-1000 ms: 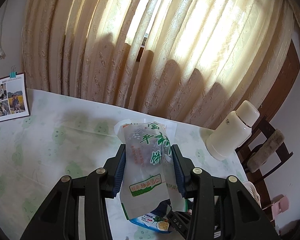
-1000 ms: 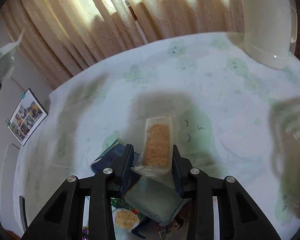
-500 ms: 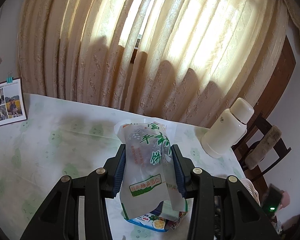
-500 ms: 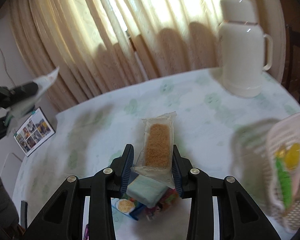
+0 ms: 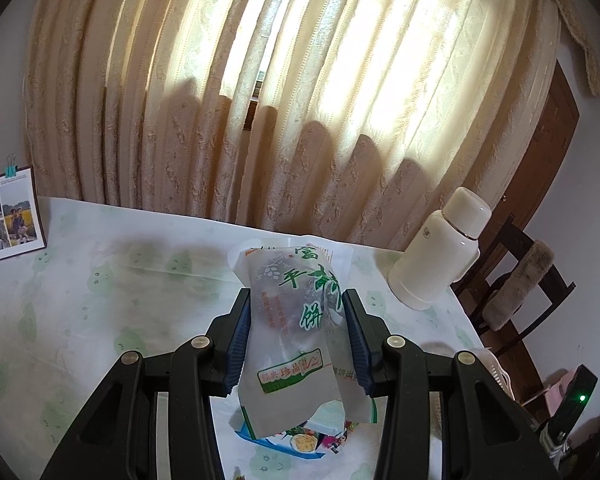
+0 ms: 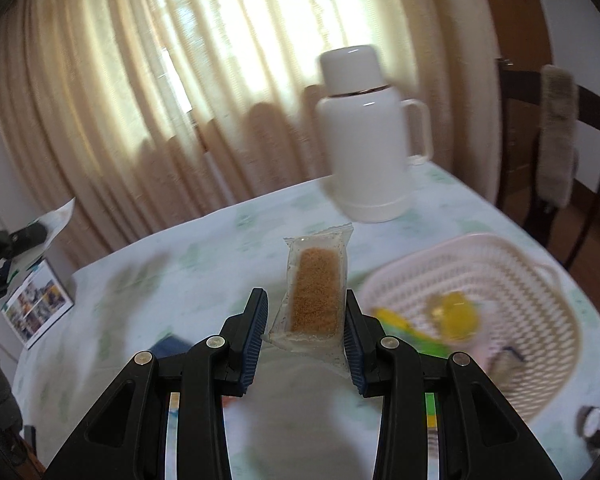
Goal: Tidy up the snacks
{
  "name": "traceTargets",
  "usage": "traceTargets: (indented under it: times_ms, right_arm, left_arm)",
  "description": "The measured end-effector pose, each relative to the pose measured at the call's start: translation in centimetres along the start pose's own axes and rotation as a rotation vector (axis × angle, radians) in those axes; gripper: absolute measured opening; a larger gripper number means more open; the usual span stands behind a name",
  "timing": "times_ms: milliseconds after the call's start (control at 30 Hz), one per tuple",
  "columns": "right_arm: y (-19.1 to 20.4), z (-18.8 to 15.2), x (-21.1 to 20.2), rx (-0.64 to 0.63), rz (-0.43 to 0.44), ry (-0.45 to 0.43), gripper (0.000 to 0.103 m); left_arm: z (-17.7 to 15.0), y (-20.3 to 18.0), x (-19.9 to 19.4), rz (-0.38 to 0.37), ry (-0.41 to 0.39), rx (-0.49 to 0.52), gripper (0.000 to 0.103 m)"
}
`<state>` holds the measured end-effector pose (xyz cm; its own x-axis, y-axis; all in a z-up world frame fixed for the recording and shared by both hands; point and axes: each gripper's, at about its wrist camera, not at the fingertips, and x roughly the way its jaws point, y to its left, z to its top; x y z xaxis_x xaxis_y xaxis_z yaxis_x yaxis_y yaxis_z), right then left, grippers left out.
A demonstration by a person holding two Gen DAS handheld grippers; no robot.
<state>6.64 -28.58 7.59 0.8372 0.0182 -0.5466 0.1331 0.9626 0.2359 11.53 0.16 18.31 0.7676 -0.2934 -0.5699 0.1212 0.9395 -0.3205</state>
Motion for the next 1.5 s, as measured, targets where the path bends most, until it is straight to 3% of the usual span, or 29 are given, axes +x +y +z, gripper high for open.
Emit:
traceTargets:
  times_ms: [467,633,800,1133,1500]
  right_arm:
    - [-7.6,0.1,-1.7,0.134,-0.131,-0.036,0.038]
    - [-8.7,-0.6,-2.3,0.169,-0.141,-0.042,0.050]
    - [-9.1,-1.2,-3.0,0.175,-0.167,-0.071,0.050]
    - [-9.8,-3.8,-4.9,0.159,-0.402,-0.251,0.050]
    - [-11.2,-4.8,-6.2,0.157,-0.472,-0.337,0.053]
  left_arm:
    - [-0.5,-1.6,-0.1,-0.020,0.006,0.042,0.041]
    - [-0.6,-1.7,0.0,-0.026,0.011,0.045,0.041]
    - [-0.6,-1.8,0.0,-0.030,0.014,0.048,0.041]
    - [-1.5,-3.2,0.4,-0.057,0.030,0.075,0.041]
    - [-3.9,-7.3,1.5,-0.108,0.065,0.179,0.041]
